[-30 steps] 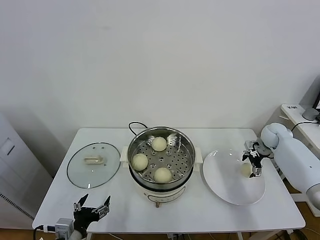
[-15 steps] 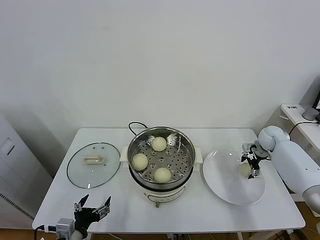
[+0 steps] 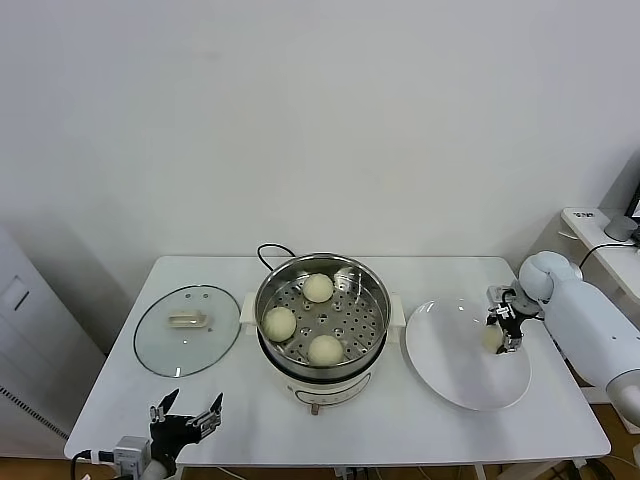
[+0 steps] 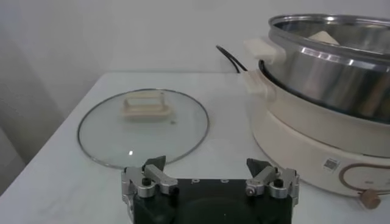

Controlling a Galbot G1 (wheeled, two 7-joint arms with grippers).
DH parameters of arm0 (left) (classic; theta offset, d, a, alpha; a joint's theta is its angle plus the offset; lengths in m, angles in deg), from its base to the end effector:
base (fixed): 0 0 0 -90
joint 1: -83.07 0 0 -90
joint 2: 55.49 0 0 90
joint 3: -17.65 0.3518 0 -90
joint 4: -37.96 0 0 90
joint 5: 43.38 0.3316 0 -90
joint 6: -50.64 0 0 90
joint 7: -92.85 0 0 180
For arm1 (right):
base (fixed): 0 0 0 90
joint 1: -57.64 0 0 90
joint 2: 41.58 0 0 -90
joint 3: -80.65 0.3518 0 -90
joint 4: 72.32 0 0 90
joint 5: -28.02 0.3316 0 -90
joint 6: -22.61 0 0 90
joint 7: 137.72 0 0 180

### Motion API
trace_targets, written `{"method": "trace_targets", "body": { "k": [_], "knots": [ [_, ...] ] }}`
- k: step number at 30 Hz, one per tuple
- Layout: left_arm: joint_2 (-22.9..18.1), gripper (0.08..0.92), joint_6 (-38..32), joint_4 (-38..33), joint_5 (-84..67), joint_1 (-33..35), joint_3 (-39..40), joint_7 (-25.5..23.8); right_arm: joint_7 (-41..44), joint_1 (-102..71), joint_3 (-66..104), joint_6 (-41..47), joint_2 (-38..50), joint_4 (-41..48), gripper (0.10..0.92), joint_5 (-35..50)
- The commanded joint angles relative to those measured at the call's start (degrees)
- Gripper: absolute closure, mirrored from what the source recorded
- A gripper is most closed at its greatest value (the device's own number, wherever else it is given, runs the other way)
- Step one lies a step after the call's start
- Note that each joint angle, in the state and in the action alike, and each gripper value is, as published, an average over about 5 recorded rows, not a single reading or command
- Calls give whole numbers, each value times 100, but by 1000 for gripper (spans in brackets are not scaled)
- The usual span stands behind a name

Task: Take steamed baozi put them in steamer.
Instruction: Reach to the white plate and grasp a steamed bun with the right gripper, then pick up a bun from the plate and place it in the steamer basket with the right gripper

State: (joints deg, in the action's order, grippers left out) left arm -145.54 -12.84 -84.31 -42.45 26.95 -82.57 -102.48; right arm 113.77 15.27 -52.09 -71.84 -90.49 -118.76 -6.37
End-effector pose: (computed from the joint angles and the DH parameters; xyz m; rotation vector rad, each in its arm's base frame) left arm 0.1316 0.0496 -0.2989 -0.1197 -2.6429 -0.0136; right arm 0.5213 -0.2585 -0.2366 1.1263 -1.3075 1.3203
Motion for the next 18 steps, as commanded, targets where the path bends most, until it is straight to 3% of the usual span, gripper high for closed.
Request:
{"method": "trace_targets", "body": {
  "k": [1, 9, 18],
  "knots": [
    [1, 177, -9, 15, 29, -3, 13, 1, 2, 40, -48, 73, 55, -62, 470, 144],
    [-24, 177, -97, 24, 258, -78, 94, 27, 169, 981, -1491, 937, 991, -1187, 554, 1945],
    [-10, 177, -160, -66, 494, -125, 85, 90, 107, 3775, -4509, 2261, 1700, -2769, 558, 4524]
  ]
}}
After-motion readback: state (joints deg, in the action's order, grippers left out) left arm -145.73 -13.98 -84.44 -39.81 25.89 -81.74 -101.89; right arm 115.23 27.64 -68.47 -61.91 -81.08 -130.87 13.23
